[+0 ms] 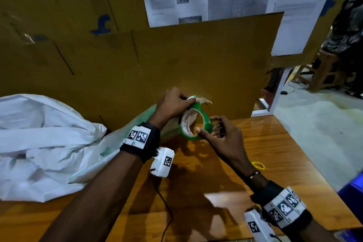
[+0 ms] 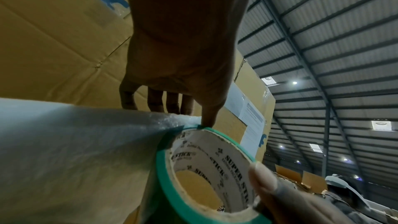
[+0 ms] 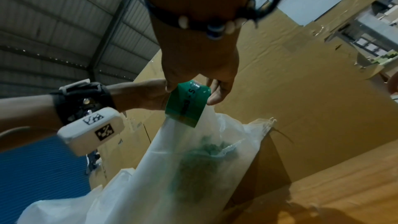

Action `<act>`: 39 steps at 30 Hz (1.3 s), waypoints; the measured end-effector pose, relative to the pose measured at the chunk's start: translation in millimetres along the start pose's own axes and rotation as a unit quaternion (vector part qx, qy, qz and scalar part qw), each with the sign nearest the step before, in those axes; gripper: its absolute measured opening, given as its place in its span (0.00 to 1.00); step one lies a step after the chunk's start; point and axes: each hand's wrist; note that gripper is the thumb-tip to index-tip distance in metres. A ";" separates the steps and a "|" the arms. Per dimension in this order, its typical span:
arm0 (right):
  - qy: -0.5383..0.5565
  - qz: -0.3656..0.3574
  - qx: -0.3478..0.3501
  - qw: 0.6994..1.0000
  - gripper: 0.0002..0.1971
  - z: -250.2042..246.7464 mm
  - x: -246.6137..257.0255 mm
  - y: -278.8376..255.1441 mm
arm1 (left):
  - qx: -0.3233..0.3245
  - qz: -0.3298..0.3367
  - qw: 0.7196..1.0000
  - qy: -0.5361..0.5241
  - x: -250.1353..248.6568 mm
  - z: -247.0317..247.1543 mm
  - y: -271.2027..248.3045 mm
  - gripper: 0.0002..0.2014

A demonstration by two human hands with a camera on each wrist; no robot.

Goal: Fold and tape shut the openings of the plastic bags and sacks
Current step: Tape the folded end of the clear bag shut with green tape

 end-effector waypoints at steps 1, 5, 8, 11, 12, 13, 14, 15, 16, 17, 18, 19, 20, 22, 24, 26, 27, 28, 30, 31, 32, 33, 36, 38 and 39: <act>0.010 -0.003 -0.007 1.000 0.35 1.0 3.3 3.3 | -0.012 -0.001 1.000 0.002 -2.9 -3.5 7.4 0.21; 0.060 -0.027 -0.037 0.997 0.29 3.7 20.3 22.9 | -0.082 0.019 0.996 -0.007 -20.2 -20.4 37.0 0.18; 0.078 -0.065 -0.057 0.993 0.29 3.4 37.3 46.5 | -0.134 0.015 0.991 -0.006 -35.1 -39.8 56.8 0.20; 0.081 -0.094 -0.081 0.989 0.30 1.2 58.7 72.1 | -0.188 0.019 0.981 -0.036 -47.2 -62.4 72.8 0.26; 0.082 -0.101 -0.086 0.988 0.30 1.4 65.9 80.2 | -0.206 0.019 0.977 -0.050 -50.8 -70.5 76.6 0.28; 0.086 -0.108 -0.087 0.987 0.29 2.2 72.5 87.8 | -0.223 0.016 0.973 -0.062 -51.9 -77.6 79.6 0.28; 0.091 -0.114 -0.083 0.986 0.29 4.0 79.0 94.7 | -0.239 0.012 0.968 -0.076 -53.6 -84.6 80.6 0.27; 0.095 -0.120 -0.075 0.985 0.30 6.7 85.4 101.0 | -0.255 0.005 0.962 -0.092 -53.4 -90.5 80.6 0.25; 0.095 -0.125 -0.064 0.985 0.31 10.0 91.9 105.6 | -0.271 -0.005 0.956 -0.113 -51.7 -95.6 79.4 0.24; 0.093 -0.130 -0.053 0.986 0.34 13.9 97.9 108.8 | -0.287 -0.016 0.948 -0.136 -49.4 -100.0 76.5 0.22; 0.091 -0.135 -0.039 0.986 0.36 18.4 103.8 110.3 | -0.305 -0.028 0.939 -0.153 -45.8 -104.1 72.6 0.21; 0.089 -0.140 -0.024 0.986 0.39 24.3 109.0 111.0 | -0.321 -0.037 0.932 -0.163 -42.0 -108.4 67.1 0.21; 0.091 -0.145 -0.008 0.985 0.41 31.2 114.3 110.0 | -0.332 -0.045 0.927 -0.168 -37.2 -113.1 60.4 0.21; 0.104 -0.150 0.027 0.983 0.42 48.6 120.7 106.3 | -0.346 -0.061 0.920 -0.173 -23.6 -122.0 44.4 0.19; 0.111 -0.157 0.052 0.980 0.43 70.0 120.8 99.9 | -0.354 -0.073 0.917 -0.170 -6.6 -130.9 25.4 0.19; 0.102 -0.165 0.060 0.979 0.45 92.6 119.9 91.3 | -0.362 -0.084 0.913 -0.169 12.3 -140.3 7.7 0.19; 0.097 -0.168 0.066 0.979 0.46 103.5 121.2 86.7 | -0.372 -0.089 0.909 -0.167 19.9 -146.0 -1.0 0.18; 0.094 -0.173 0.070 0.978 0.47 113.9 124.4 81.7 | -0.389 -0.092 0.903 -0.159 25.5 -152.6 -9.9 0.18; 0.093 -0.188 0.078 0.975 0.47 134.4 134.9 73.4 | -0.418 -0.095 0.892 -0.142 34.8 -167.5 -26.5 0.18; 0.090 -0.194 0.084 0.973 0.46 144.8 141.0 70.1 | -0.428 -0.098 0.888 -0.137 40.4 -175.2 -35.2 0.19; 0.087 -0.198 0.091 0.972 0.46 155.0 147.7 67.0 | -0.440 -0.103 0.882 -0.135 47.2 -182.9 -43.6 0.19; 0.085 -0.200 0.099 0.971 0.46 166.3 154.3 63.5 | -0.450 -0.110 0.876 -0.133 55.5 -191.3 -52.7 0.20; 0.084 -0.202 0.131 0.967 0.46 201.6 170.9 52.2 | -0.476 -0.129 0.860 -0.132 85.5 -218.0 -78.9 0.22; 0.086 -0.203 0.143 0.965 0.46 226.7 179.8 42.7 | -0.479 -0.135 0.857 -0.132 109.6 -234.9 -97.3 0.22; 0.086 -0.204 0.148 0.964 0.47 239.8 184.0 37.5 | -0.480 -0.133 0.858 -0.123 122.0 -243.3 -107.6 0.23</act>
Point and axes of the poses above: each hand's wrist, its own y-axis towards the middle knuckle, its own z-axis out of the palm, x = y × z, and after that the axes turned 10 degrees about z, right-handed
